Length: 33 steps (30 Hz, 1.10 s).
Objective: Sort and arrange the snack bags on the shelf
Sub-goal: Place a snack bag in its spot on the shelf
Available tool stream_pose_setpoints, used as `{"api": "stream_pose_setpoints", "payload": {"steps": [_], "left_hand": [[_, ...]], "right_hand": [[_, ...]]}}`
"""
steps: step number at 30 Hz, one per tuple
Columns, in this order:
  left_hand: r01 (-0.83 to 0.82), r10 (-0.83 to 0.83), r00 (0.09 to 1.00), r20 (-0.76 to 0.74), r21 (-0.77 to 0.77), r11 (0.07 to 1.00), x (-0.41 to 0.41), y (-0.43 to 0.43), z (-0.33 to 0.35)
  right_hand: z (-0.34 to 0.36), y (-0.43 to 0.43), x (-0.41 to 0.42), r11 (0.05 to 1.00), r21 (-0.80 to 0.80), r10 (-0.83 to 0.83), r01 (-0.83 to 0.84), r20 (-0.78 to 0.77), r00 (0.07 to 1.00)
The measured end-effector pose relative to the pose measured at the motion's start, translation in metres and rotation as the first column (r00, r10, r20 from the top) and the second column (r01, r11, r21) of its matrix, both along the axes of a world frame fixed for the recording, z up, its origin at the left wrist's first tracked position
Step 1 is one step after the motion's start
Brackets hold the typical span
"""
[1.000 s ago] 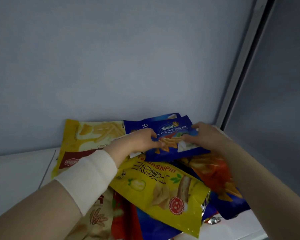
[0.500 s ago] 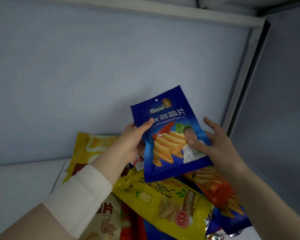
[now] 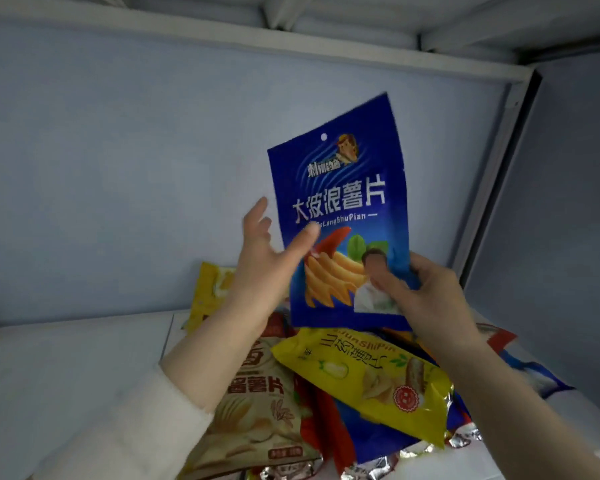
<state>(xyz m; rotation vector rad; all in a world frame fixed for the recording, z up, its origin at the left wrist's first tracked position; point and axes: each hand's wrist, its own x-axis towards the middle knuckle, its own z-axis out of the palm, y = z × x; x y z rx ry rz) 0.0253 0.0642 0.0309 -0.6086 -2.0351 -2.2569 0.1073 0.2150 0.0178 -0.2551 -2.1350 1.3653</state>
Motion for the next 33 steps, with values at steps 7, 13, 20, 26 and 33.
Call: {"api": "stream_pose_setpoints", "payload": {"steps": [7,13,20,26,33], "left_hand": [[0.193,-0.207,0.969,0.131,0.110,0.975,0.032,-0.001,0.032],[0.221,-0.249,0.938,0.242,0.138,0.965,0.014,-0.028,0.027],[0.356,-0.378,0.913,0.155,0.150,0.922,0.019,-0.035,0.025],[0.150,-0.153,0.980,0.124,0.031,0.988,0.029,-0.037,0.016],[0.220,-0.221,0.968,0.118,0.015,0.975,0.057,-0.042,0.010]], "right_hand": [[0.012,-0.050,0.024,0.897,0.389,0.228,-0.212,0.007,0.974],[0.024,-0.036,0.036,0.941,0.028,0.333,-0.337,0.104,0.937],[0.008,-0.010,0.043,0.834,-0.447,0.424,-0.322,0.146,0.894],[0.003,-0.010,0.038,0.881,-0.394,0.344,-0.263,0.152,0.926],[0.005,-0.058,0.029,0.881,0.461,0.099,-0.103,0.032,0.995]]}}
